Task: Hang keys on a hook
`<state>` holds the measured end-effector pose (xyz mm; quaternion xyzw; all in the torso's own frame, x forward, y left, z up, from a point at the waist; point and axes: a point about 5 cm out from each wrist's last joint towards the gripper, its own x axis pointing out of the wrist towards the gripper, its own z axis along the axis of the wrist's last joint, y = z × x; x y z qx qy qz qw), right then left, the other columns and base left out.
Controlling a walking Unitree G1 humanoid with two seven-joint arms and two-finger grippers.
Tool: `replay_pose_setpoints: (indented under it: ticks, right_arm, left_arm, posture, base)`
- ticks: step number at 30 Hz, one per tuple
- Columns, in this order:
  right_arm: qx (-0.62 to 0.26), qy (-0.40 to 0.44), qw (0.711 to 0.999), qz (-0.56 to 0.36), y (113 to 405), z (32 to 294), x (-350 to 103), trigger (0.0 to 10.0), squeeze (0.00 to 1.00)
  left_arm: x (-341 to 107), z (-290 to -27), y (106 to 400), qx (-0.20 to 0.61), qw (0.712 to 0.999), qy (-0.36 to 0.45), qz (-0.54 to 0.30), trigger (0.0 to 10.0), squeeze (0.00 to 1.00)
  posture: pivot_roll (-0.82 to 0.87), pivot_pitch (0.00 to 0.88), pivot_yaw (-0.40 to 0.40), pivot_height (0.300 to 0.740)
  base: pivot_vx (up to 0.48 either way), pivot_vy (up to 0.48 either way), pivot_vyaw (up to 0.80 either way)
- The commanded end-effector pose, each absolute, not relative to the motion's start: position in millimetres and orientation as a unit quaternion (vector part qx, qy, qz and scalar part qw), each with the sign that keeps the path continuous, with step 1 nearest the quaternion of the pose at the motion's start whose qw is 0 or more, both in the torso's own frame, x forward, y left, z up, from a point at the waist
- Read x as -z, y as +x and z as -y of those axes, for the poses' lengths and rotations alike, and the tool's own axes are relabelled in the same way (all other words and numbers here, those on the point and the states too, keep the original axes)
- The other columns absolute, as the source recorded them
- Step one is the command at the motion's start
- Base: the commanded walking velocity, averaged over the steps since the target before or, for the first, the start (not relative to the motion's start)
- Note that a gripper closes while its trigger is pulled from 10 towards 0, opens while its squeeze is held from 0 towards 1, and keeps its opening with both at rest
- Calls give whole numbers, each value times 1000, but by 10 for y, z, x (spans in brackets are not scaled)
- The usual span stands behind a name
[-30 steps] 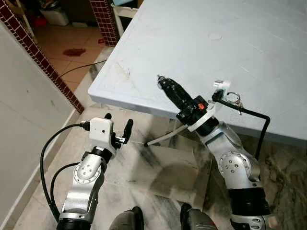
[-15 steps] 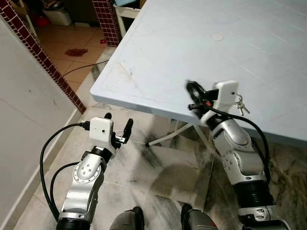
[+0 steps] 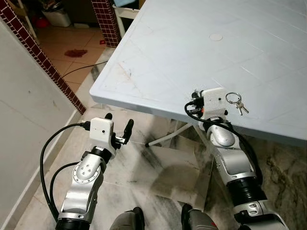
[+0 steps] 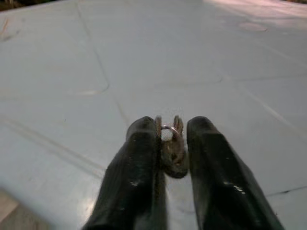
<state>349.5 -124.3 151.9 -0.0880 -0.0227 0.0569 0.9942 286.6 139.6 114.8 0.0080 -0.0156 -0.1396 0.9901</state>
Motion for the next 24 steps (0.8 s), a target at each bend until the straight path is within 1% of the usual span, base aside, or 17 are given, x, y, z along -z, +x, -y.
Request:
replay_pose_setpoints:
  ticks: [1, 3, 5, 7, 8, 10, 11, 15, 18, 21, 24]
  right_arm:
    - [-59, -96, 993, 17, 3497, 1180, -1509, 10000, 1000]
    - [-57, -107, 992, 19, 3497, 1176, -1512, 10000, 1000]
    - [-56, -118, 989, 65, 3490, 1133, -1637, 10000, 1000]
    - [-59, -123, 987, 79, 3485, 1105, -1676, 10000, 1000]
    - [-75, -119, 985, 97, 3468, 1042, -1716, 10000, 1000]
    - [-115, -137, 977, 114, 3426, 907, -1726, 10000, 1000]
    - [-127, -143, 975, 117, 3405, 855, -1717, 10000, 1000]
    - [-131, -152, 973, 116, 3393, 827, -1700, 10000, 1000]
    - [-148, -189, 964, 115, 3350, 722, -1645, 10000, 1000]
    - [-147, -194, 963, 114, 3348, 718, -1642, 10000, 1000]
    - [-126, -206, 966, 95, 3345, 753, -1586, 10000, 1000]
  left_arm:
    - [-1081, -1439, 2835, 136, 991, 14, 0, 10000, 0]
    - [-1081, -1438, 2833, 136, 991, 14, 0, 10000, 0]
    - [-1081, -1437, 2829, 136, 991, 13, -1, 10000, 0]
    - [-1080, -1438, 2828, 136, 991, 13, -1, 10000, 0]
    - [-1080, -1437, 2826, 137, 991, 13, -1, 10000, 0]
    - [-1078, -1434, 2825, 138, 990, 13, -1, 10000, 0]
    - [-1077, -1432, 2825, 138, 990, 13, -1, 10000, 0]
    - [-1079, -1430, 2827, 139, 990, 13, -1, 10000, 0]
    - [-1078, -1437, 2825, 139, 990, 13, -2, 10000, 0]
    - [-1078, -1438, 2824, 139, 990, 14, -2, 10000, 0]
    - [-1075, -1440, 2818, 140, 990, 14, -3, 10000, 0]
  posture:
    - [-25, 182, 129, 740]
    - [-25, 183, 130, 740]
    - [-25, 184, 131, 740]
    - [-26, 185, 132, 740]
    - [-26, 185, 132, 740]
    - [-27, 185, 134, 740]
    - [-26, 187, 135, 740]
    - [-26, 187, 134, 740]
    - [-25, 192, 136, 740]
    - [-25, 192, 136, 740]
    - [-24, 193, 135, 740]
  base:
    - [0, 0, 0]
    - [0, 0, 0]
    - [0, 0, 0]
    - [0, 0, 0]
    - [0, 0, 0]
    - [0, 0, 0]
    - [0, 0, 0]
    - [0, 0, 0]
    - [0, 0, 0]
    - [0, 0, 0]
    - [0, 0, 0]
